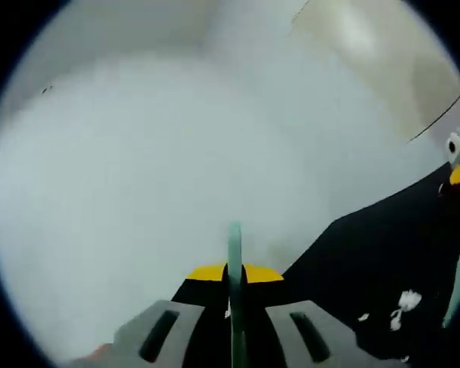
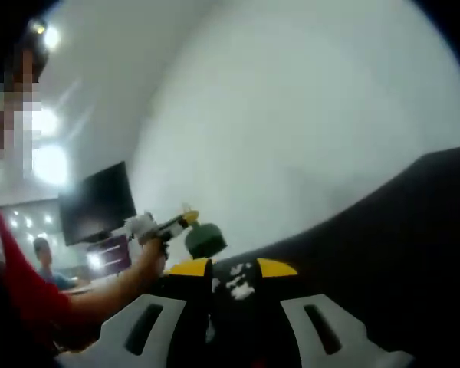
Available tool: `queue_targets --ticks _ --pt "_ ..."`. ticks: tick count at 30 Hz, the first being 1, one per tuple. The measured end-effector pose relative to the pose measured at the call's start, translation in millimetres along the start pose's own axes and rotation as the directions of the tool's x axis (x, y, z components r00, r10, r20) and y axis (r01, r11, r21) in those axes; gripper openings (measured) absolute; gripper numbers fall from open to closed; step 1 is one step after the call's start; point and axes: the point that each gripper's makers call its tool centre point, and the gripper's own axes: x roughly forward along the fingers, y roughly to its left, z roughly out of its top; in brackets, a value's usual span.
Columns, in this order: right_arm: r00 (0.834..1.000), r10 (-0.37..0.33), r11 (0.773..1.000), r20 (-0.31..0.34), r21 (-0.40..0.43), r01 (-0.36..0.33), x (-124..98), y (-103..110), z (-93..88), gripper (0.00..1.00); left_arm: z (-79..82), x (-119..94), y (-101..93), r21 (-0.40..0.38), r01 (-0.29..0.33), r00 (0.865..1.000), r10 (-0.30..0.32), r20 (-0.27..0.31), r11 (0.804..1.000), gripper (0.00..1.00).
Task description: Pick up the broom and sweep the trash on the tabletop into the dustpan.
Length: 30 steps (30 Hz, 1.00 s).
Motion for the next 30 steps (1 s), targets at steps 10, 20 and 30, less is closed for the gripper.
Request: queue_targets --ticks 10,20,30 --pt "1.000 0.004 1.000 0.014 0.023 -0.004 0.0 -1.8 1.8 0.24 -81.9 53.4 -41.8 -0.123 0.203 0.976 -0.211 -0.061 0.971 0.05" --pt "0.998 0.038 0.995 0.051 0.090 -0.043 0.8 -0.3 7.5 0.24 -26.4 -17.1 -138.8 -0.062 0.375 0.924 -0.379 -0.061 0.925 0.05" --pt "0.995 0.032 0.985 0.090 0.165 -0.047 -3.8 -8.9 14.2 0.24 51.4 -55.0 -159.2 -0.027 0.357 0.933 -0.354 0.065 0.934 0.04"
